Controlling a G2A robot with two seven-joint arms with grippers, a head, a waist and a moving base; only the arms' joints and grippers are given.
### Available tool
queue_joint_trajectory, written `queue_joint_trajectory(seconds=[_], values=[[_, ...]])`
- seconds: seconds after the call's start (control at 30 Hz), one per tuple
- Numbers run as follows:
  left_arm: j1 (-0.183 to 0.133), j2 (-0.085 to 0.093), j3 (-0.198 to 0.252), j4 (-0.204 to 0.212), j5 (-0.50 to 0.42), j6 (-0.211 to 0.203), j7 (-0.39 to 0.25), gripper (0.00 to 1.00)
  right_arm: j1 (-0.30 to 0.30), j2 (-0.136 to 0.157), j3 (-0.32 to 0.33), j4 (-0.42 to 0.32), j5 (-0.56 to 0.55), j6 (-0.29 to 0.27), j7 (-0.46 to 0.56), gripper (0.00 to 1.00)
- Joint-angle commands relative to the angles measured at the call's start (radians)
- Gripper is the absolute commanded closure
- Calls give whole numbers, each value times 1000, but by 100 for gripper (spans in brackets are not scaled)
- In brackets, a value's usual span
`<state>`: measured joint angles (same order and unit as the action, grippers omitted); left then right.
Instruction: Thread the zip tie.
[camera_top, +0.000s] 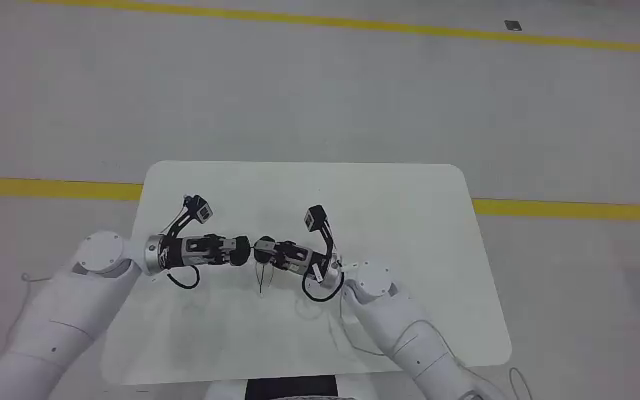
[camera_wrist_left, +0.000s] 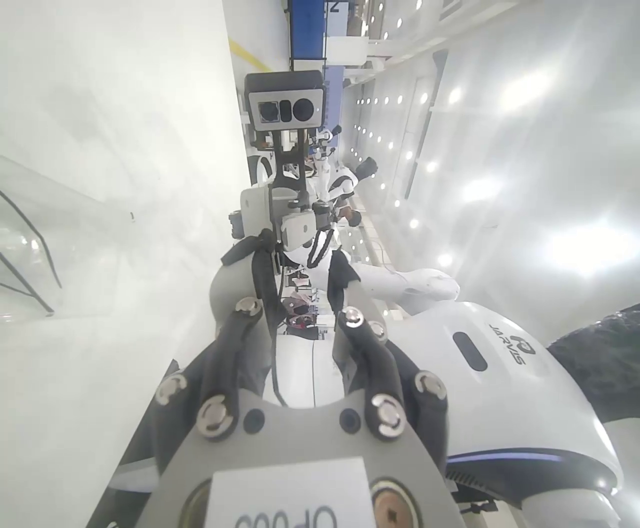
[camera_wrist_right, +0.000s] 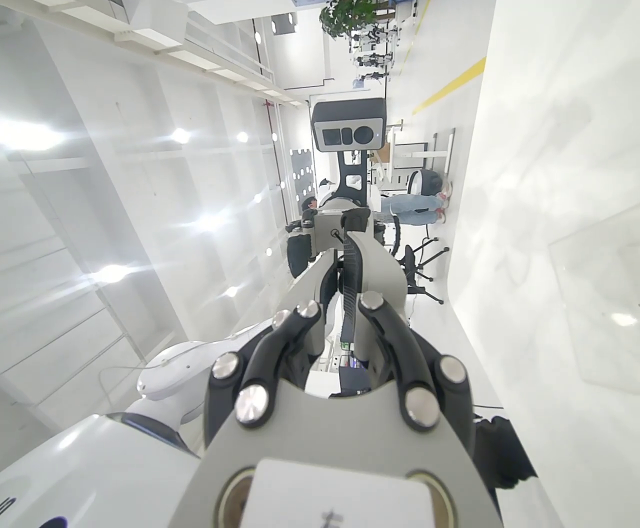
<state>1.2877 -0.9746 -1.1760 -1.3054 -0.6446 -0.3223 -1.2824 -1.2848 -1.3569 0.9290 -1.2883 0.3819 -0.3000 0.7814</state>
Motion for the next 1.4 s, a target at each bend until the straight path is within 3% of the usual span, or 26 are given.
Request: queue_joint_trajectory(seconds=[0.0, 0.97, 1.1, 1.33, 1.37], values=[[0, 1, 1, 0, 1, 0, 1, 79, 0, 0, -1, 0, 2, -3, 1, 100], [-6, 10, 19, 0, 1, 0, 15, 91, 7, 2, -19, -5, 9, -11, 14, 100], [-8, 11, 22, 2, 1, -1, 17, 100, 7, 2, -20, -5, 10, -11, 14, 100], [-10, 13, 27, 4, 4, -1, 20, 100, 6, 3, -20, -6, 14, -8, 11, 100], [-9, 13, 27, 4, 3, -2, 20, 100, 6, 4, -19, -5, 16, -7, 8, 53]])
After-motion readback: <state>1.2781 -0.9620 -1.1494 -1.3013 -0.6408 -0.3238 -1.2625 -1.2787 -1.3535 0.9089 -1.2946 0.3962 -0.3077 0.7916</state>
